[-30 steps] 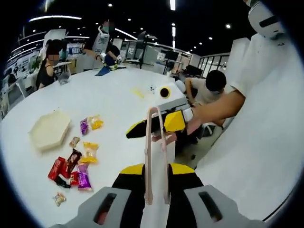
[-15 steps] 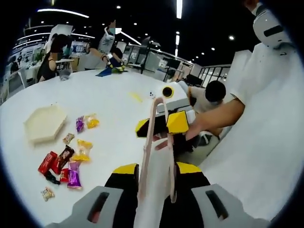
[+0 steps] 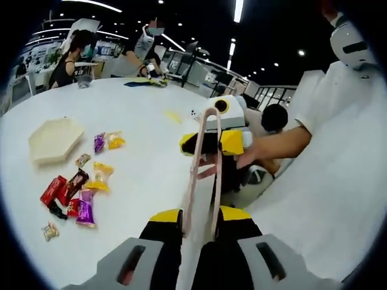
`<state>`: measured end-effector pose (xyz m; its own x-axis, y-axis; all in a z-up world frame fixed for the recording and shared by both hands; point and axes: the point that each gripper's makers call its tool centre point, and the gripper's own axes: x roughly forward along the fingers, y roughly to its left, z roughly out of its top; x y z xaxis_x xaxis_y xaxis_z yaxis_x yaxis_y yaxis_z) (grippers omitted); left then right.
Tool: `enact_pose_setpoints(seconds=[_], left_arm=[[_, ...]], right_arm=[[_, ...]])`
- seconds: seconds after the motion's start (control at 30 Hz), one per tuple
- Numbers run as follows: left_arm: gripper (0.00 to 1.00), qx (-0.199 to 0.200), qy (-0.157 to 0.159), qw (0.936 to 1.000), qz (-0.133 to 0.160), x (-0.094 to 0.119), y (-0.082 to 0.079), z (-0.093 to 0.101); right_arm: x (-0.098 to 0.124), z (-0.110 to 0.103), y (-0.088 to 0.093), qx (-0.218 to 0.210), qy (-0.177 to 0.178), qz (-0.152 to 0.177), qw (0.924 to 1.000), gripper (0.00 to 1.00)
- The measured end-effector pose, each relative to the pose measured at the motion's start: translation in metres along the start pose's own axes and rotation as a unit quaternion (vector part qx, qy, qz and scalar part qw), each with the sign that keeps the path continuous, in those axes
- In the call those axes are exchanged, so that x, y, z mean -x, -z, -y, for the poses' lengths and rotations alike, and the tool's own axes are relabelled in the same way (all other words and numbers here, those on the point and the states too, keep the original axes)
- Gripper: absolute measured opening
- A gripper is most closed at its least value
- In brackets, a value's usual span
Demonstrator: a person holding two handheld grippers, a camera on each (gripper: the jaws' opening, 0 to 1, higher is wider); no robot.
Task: Place the target food into the container with the food tongs after gripping and lifting it, then release it inside without dropping or visibly crushing the food.
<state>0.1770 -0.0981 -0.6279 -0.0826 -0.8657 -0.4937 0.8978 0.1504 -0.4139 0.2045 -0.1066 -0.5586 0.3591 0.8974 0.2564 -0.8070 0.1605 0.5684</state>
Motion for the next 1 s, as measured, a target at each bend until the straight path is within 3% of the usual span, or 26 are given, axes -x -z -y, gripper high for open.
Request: enact_pose_setpoints(seconds=[0.1,0.2,0.47,0.6,1.0], left_arm=[[0.13,-0.021,0.003,0.9997,0.009,0.000,-0.003,0.001],[0.13,-0.027,0.006,0.9995,0.017,0.001,-0.008,0.002],[0.14,-0.043,0.022,0.9988,0.002,0.001,-0.011,0.010],[0.14,-0.046,0.027,0.9985,-0.008,-0.001,-0.007,0.012],[0.14,-0.051,0.045,0.9976,-0.015,-0.006,-0.010,0.022]], right_arm=[[-0.001,-0.004,-0.007,-0.002,-0.007,0.022,0.9997,0.20],[-0.001,-0.005,-0.006,-0.009,-0.009,0.020,0.9997,0.25],[-0.004,-0.006,0.009,0.000,-0.011,-0.013,0.9999,0.26],[-0.009,-0.013,0.024,0.017,-0.019,-0.056,0.9981,0.26],[-0.008,-0.011,0.039,0.019,-0.018,-0.093,0.9953,0.27]])
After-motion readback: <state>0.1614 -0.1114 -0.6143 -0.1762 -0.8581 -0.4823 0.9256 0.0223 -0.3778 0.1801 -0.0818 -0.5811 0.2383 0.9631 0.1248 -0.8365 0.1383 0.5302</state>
